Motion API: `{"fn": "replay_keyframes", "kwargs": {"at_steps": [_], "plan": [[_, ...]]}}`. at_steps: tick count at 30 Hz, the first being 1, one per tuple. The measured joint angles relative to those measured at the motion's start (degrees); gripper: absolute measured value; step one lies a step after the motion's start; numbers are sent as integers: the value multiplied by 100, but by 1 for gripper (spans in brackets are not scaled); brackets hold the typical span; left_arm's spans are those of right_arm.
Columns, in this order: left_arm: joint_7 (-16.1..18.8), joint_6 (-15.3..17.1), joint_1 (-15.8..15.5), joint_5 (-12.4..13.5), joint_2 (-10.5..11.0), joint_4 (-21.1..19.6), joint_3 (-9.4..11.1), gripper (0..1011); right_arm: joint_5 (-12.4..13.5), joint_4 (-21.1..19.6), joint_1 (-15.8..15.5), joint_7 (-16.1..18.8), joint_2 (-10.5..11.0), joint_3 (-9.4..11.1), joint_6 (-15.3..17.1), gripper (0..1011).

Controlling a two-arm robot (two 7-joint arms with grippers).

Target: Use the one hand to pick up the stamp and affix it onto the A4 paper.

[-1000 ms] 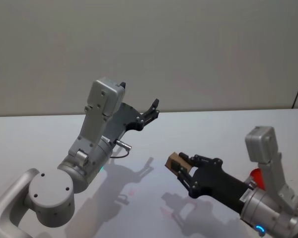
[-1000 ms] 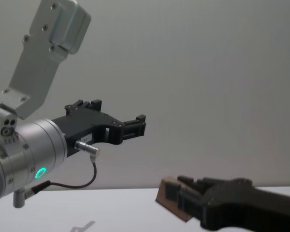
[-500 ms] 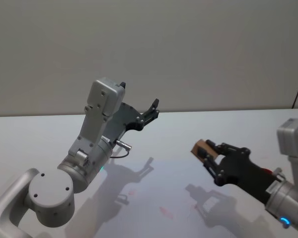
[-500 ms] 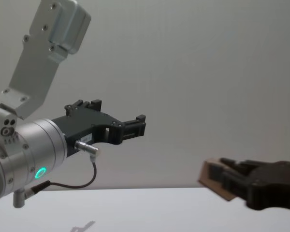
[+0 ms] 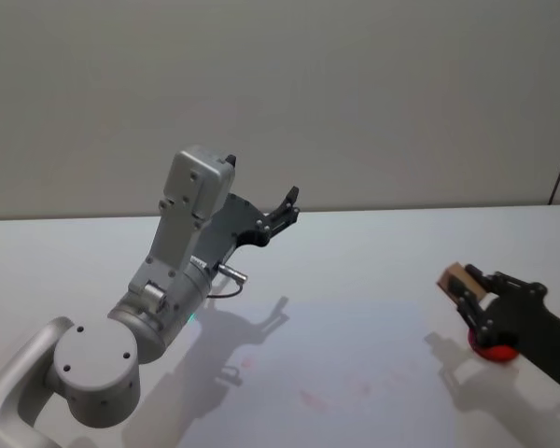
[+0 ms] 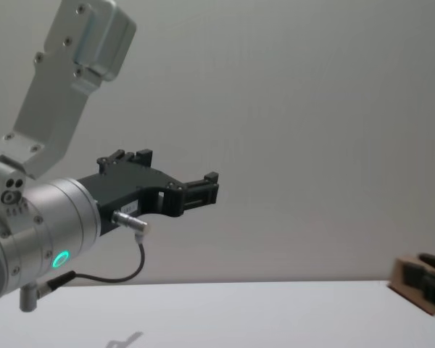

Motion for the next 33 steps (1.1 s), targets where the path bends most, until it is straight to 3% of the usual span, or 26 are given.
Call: {"fn": "replay_keyframes", "kwargs": {"at_steps": [11,33], "plan": [[0,0,0,0,0,0,0,1001,-153,363,-107,-271,168,136,-207,219],[0,0,0,0,0,0,0,1001,-426,826,-89,-529,159,162,-275,219]]}}
